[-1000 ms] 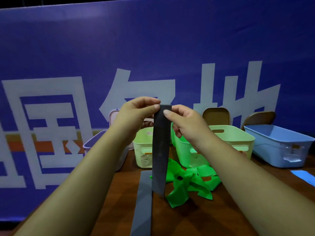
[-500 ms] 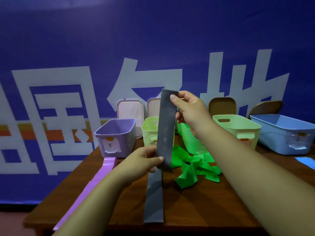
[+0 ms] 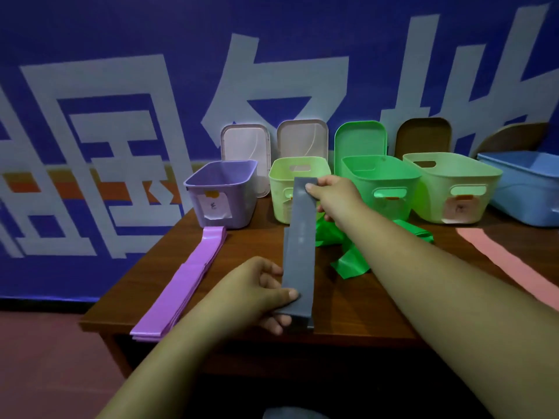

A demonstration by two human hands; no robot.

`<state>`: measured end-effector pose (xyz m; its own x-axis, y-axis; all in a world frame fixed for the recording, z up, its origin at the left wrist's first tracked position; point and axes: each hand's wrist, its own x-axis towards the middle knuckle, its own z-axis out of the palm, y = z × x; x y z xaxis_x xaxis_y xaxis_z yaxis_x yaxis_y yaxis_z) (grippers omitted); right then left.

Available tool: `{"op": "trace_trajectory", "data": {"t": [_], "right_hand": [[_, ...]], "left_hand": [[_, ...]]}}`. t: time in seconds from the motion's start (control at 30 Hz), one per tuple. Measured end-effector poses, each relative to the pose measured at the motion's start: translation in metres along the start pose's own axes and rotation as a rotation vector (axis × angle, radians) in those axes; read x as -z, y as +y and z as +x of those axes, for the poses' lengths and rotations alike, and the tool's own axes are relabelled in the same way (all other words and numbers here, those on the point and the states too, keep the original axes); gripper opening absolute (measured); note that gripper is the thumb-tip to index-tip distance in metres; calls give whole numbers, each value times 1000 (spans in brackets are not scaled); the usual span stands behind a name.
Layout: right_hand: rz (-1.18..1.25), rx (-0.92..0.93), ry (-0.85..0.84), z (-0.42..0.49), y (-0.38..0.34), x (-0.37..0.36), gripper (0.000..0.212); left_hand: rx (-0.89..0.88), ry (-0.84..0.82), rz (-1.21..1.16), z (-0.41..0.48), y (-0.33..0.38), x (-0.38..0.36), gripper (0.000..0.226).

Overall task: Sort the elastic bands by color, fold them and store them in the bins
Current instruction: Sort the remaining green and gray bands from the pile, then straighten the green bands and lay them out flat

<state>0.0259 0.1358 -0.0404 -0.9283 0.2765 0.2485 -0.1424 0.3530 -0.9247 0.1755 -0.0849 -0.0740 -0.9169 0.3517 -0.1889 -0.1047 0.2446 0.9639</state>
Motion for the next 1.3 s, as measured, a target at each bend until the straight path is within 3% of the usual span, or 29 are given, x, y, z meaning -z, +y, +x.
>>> {"op": "trace_trajectory", "data": {"t": [0.2,0.47,0.7,0.9,1.3], "right_hand": [[-67,-165,-45,3,34,-38,15],[-118,-227,-114,9,53,-55,17],[-113,-239,-129,10,63,-57,16],[-103,-239,-98,11,69,-60,16],[-329,-216,-67,7,60,-61,15]], "left_hand": [[4,83,130,3,-20,-5,52],[25,26,344,12,-17,2,48],[-26,5,339,15,-24,8,46],[-45,-32,492,16,-23,8,45],[-51,-16,529,15,-24,8,44]]}}
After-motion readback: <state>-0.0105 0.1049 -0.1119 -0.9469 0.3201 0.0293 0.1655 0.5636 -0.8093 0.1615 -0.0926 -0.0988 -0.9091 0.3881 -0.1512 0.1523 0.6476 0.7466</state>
